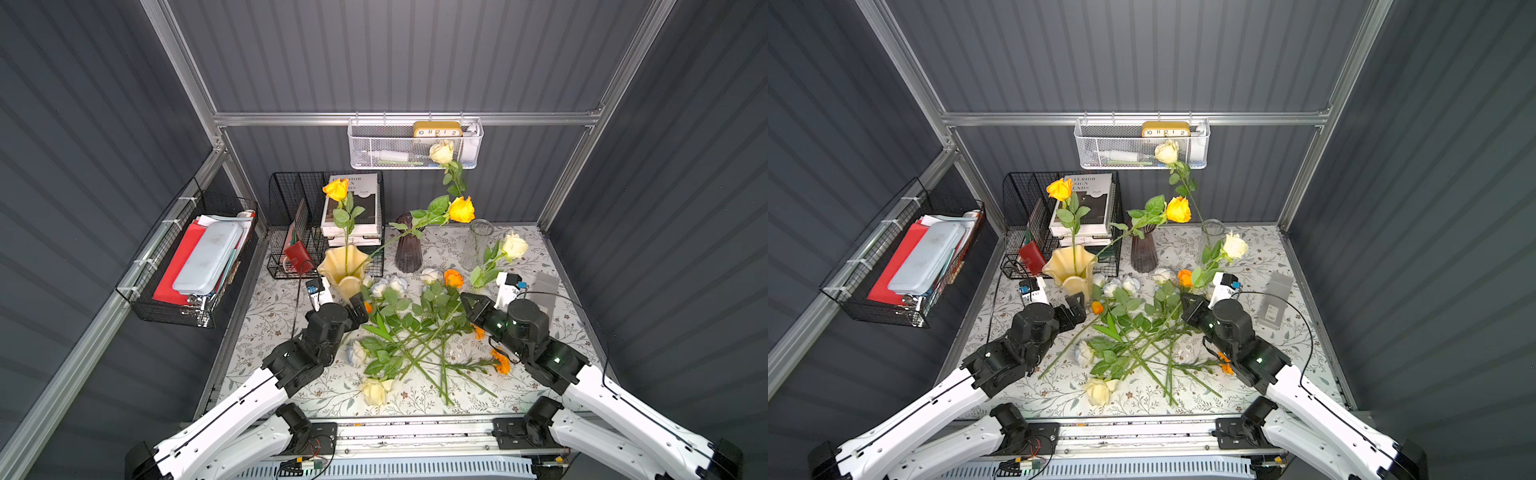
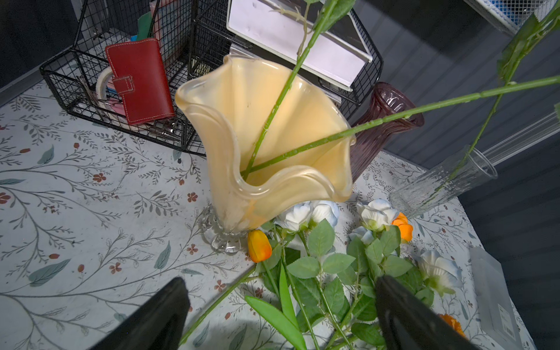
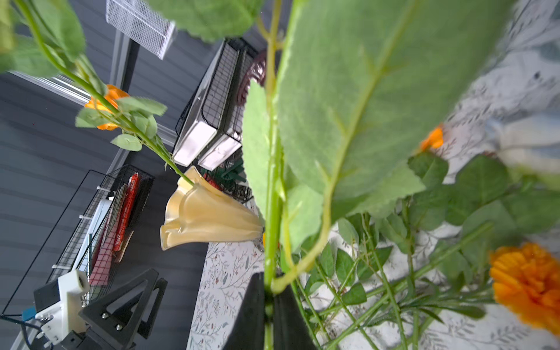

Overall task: Arrange the flowers in different vases according to their colors
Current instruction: Pick up the flower at the center of the board, then insert the flower into the vase.

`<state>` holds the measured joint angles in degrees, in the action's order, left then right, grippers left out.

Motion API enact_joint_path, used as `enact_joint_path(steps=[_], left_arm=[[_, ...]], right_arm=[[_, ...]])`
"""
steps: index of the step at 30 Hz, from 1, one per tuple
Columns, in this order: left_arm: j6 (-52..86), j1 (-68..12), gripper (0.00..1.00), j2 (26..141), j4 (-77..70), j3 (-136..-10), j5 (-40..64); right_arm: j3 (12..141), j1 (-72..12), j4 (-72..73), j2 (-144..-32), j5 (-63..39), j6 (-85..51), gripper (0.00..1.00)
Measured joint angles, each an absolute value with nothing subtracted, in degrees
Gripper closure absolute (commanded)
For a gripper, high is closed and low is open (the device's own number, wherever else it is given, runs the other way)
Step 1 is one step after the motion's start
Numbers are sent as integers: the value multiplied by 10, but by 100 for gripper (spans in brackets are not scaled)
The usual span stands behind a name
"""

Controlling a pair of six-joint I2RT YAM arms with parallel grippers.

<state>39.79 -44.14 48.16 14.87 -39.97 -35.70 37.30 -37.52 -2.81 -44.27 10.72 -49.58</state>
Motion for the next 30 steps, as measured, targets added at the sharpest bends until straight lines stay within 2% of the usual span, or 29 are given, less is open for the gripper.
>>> enact_joint_path(steps=[9,22,30], left_arm=[[385,-441,1,514,118,-400,-338],[375,-439,1,560,98,-401,-326],[374,-438,1,563,86,-401,-321]], right_arm=[[498,-364,-12,-477,221,-283,100],[660,-306,40,-567,237,-153,100],[754,-280,113,-654,291,-30,100]])
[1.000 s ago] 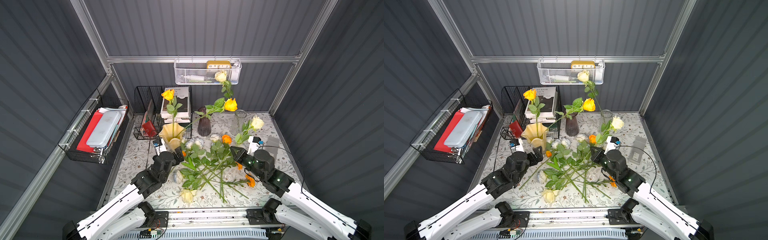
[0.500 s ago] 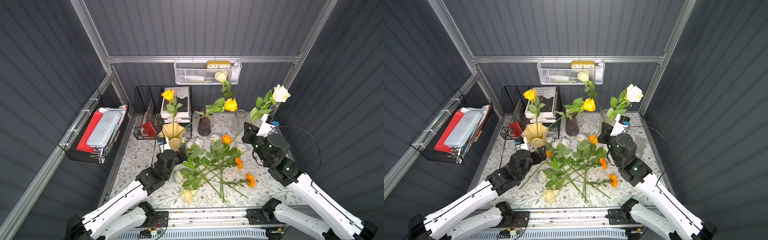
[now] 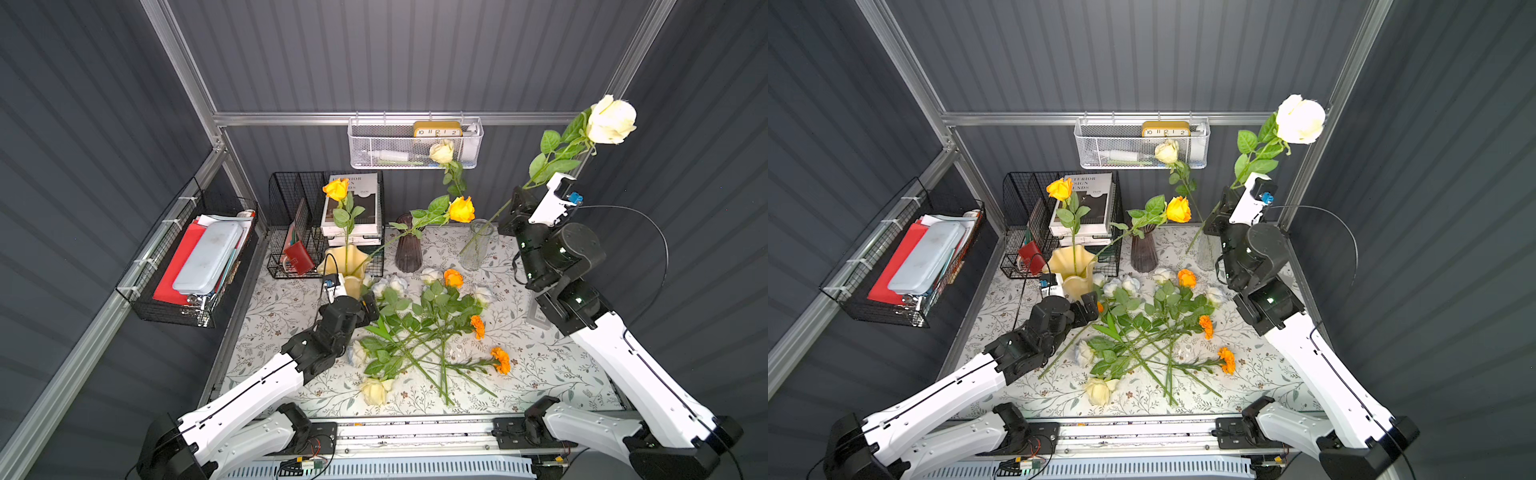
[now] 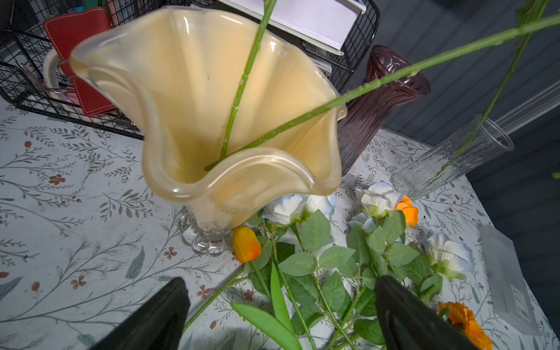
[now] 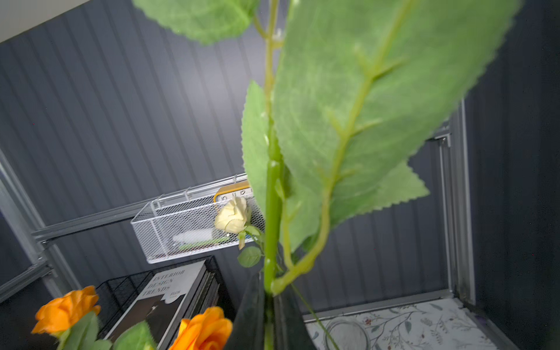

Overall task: Arrange the flowers in different vases according to their colors
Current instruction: Insert the flower into the vase.

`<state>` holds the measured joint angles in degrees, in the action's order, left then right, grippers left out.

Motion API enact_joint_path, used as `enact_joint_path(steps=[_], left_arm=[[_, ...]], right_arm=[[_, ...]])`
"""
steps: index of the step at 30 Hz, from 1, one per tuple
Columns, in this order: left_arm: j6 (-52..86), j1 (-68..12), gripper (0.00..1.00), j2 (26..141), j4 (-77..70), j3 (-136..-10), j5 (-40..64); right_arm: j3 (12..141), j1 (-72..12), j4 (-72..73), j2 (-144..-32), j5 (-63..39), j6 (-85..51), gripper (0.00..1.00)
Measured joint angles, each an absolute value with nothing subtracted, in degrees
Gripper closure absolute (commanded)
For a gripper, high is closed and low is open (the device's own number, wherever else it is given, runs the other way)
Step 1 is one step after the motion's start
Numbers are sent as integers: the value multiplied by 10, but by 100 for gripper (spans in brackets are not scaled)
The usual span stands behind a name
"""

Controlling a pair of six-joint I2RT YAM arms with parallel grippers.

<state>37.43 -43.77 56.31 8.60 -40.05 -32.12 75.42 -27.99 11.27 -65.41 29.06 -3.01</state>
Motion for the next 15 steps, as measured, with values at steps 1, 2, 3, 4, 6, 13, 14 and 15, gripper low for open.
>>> enact_joint_path(steps=[1,2,3,4,6,13,14,15], left_arm=[[374,-437,1,563,86,-401,-321],[374,-437,1,563,86,-401,-321],[374,-435,1,563,86,-401,-320],[374,-434,1,563,86,-401,-319],[374,-431,1,563,86,-401,-319],[374,-427,1,561,86,-401,-319],[374,-427,1,560,86,-401,-319],[374,-426,1,558,87,-401,-318]], right_arm=[[763,-275,122,-668,298,-15,100],[769,-270,131,-681,305,-2,100],[776,-266,145,-697,312,13,100],[781,-262,160,-713,318,29,100],[790,-254,180,-743,328,52,100],[814,-230,244,-828,346,112,100],[817,-227,254,-838,346,119,100],[821,-223,265,-849,347,126,100]])
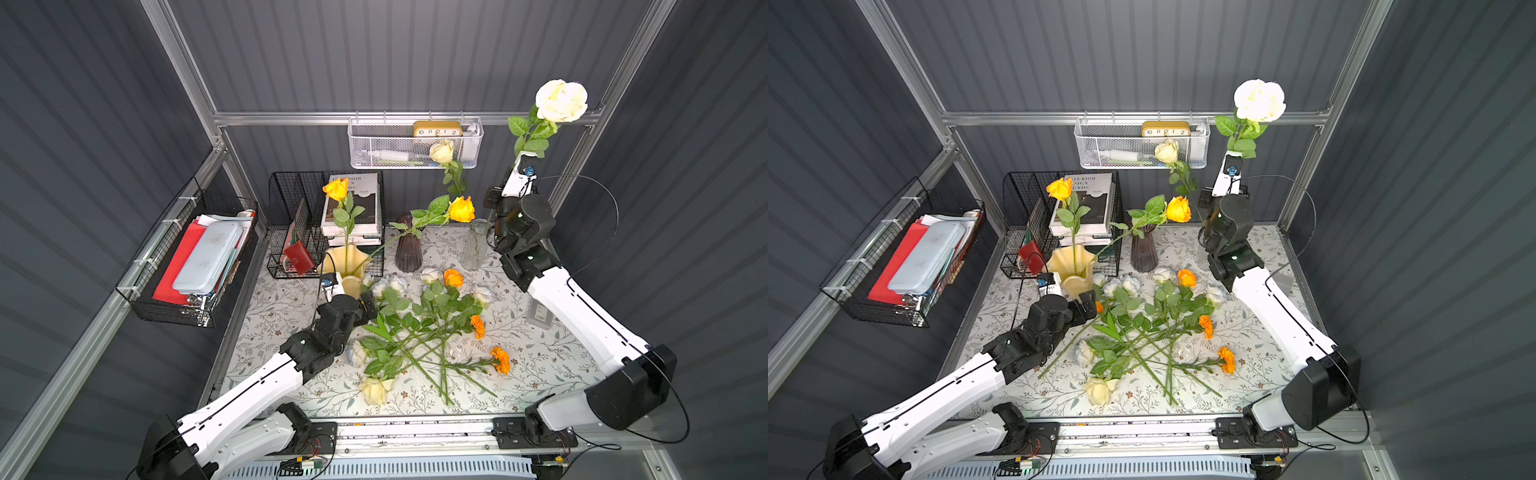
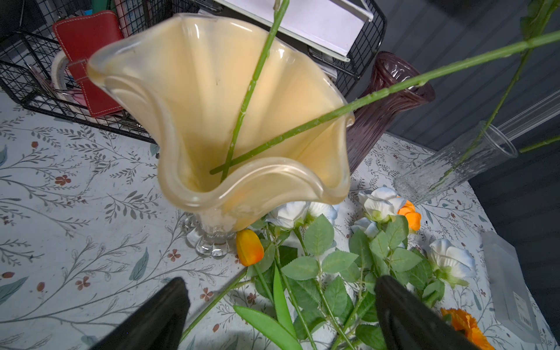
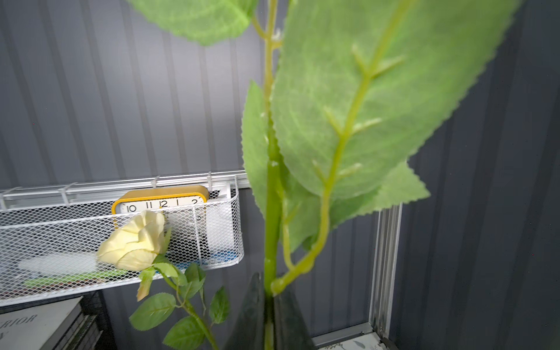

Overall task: Arrange the flowers in different vases according to their colors
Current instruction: Insert the flower into the vase.

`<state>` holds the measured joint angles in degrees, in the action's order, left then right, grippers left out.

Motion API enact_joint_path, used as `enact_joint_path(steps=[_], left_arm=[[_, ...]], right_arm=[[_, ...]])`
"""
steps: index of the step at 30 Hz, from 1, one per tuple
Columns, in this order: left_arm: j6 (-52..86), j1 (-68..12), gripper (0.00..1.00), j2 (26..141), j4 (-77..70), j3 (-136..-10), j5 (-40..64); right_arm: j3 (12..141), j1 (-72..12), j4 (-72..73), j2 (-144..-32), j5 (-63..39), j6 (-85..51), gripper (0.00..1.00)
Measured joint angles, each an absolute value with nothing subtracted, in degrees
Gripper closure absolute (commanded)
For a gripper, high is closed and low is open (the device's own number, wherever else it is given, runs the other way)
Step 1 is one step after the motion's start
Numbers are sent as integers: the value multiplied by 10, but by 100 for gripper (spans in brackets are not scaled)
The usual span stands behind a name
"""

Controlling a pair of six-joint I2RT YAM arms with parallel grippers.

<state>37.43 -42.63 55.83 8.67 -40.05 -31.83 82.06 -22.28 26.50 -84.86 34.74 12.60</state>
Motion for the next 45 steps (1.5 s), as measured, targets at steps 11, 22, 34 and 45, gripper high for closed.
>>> enact_joint_path(steps=[11,22,34,45], left_arm=[[374,-423,1,543,91,-401,-318],[339,-393,1,553,100,-455,-316],[241,-345,1,628,43,-526,-248],[167,-345,1,662,50,-557,-211]], right_arm=[[844,-180,303,-922,340,118,100],[777,-173,317,-933,338,72,79],[698,-173,305,-907,336,43,18],[638,-173,269,-799,314,1,15]])
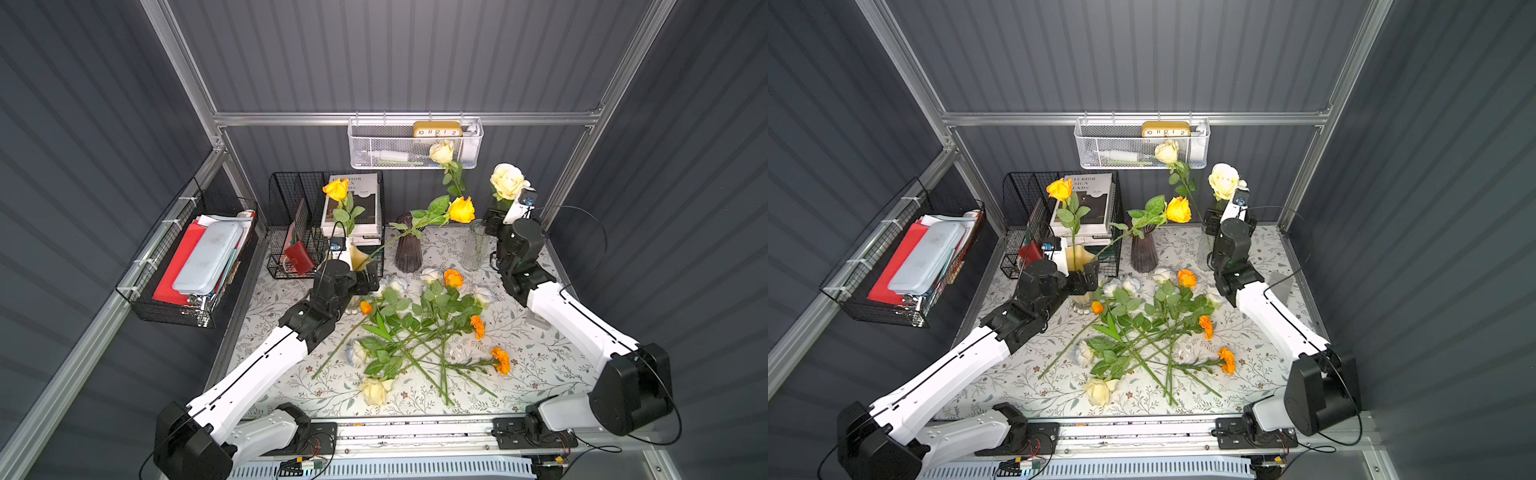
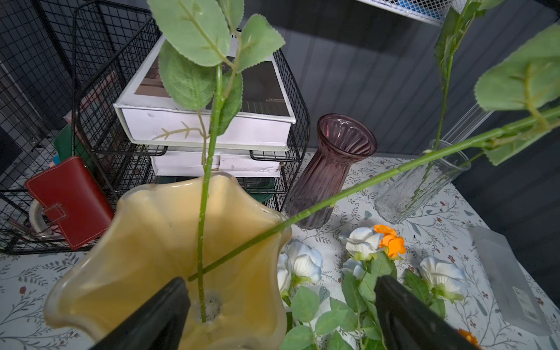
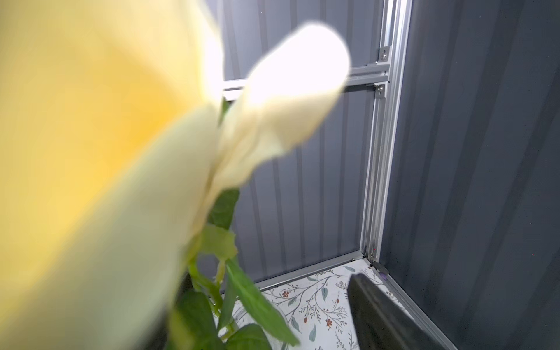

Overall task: Arrange the flowers in different vases according to their colors
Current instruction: Insert the flower into the vase, then adjust the flower in the vase.

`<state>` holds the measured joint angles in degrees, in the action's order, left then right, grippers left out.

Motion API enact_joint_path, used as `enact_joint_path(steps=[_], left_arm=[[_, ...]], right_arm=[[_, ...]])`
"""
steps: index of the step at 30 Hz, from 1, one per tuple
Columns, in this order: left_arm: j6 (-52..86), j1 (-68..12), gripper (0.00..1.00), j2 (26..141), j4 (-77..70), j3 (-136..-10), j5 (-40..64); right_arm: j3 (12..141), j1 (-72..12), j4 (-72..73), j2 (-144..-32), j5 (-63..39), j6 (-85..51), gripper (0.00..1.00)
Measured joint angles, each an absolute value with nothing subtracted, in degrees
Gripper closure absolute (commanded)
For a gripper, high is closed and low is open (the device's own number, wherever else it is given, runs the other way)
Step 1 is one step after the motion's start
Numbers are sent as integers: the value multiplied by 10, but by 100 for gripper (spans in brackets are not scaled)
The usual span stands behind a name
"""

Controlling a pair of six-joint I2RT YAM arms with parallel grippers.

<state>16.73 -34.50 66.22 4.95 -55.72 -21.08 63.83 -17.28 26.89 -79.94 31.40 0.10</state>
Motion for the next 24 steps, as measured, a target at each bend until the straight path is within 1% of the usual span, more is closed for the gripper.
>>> enact_joint_path(steps=[7,13,24], left_arm=[[110,-353,1,734,57,-634,-237],[60,-366,1,772,65,-674,-236],[-9,-368,1,858,77,-728,-239]], right_arm=[[609,-173,203,-736,274,-42,17],[571,-173,164,-694,259,-70,17],[561,-173,137,-677,243,-84,18]])
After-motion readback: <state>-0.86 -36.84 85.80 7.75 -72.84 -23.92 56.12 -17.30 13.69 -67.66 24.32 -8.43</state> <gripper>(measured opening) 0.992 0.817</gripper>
